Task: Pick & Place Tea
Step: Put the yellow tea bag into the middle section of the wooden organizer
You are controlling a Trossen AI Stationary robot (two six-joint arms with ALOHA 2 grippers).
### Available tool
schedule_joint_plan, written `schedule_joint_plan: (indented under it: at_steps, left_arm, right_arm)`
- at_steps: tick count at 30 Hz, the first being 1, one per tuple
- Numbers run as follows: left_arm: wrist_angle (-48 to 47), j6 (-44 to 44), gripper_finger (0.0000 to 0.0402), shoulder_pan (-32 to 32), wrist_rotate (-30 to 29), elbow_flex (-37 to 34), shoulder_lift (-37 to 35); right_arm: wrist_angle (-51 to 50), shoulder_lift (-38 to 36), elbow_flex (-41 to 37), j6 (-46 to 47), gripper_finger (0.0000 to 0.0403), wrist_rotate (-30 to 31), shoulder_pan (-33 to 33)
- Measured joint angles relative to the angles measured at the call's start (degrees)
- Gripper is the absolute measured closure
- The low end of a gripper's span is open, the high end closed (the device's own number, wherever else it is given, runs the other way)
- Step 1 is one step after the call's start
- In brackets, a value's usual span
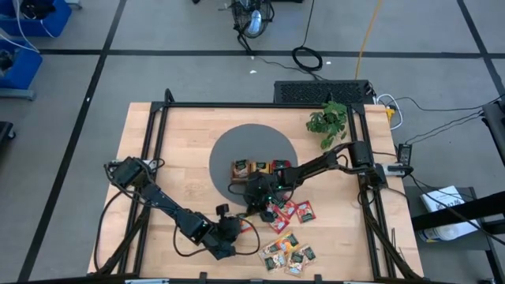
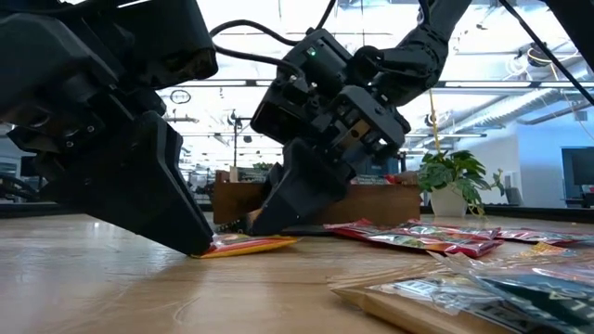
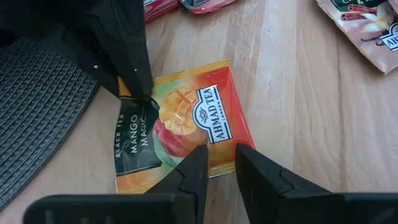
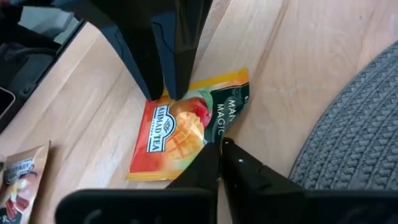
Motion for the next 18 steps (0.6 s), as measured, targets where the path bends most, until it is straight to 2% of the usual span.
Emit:
schedule_joint_plan:
  at_steps: [4, 9, 14, 18]
  left_arm:
    - [0.28, 0.3, 0.0314, -0.01, -0.53, -0.01, 0.02]
    - [-0.64, 5.06, 0.0314, -0.3, 1.21, 1.29, -2.57]
    - [0.74, 5.42, 0.0314, -2.2, 1.34, 2.75, -9.63]
    - [-0.85, 5.61, 0.0314, -4.79, -3.09, 2.56, -11.88]
  right_arm:
    - [-0.12, -0.02, 0.0, -1.65, 0.0401, -0.3, 0.0]
    - [-0.52, -2.24, 0.0, -3.54, 0.0402, -0.24, 0.17]
    - [-3.91, -6.28, -0.19, -7.21, 0.0403, 3.56, 1.17]
    - [-5.98, -9.5, -0.28, -10.13, 0.0403, 8.35, 2.37]
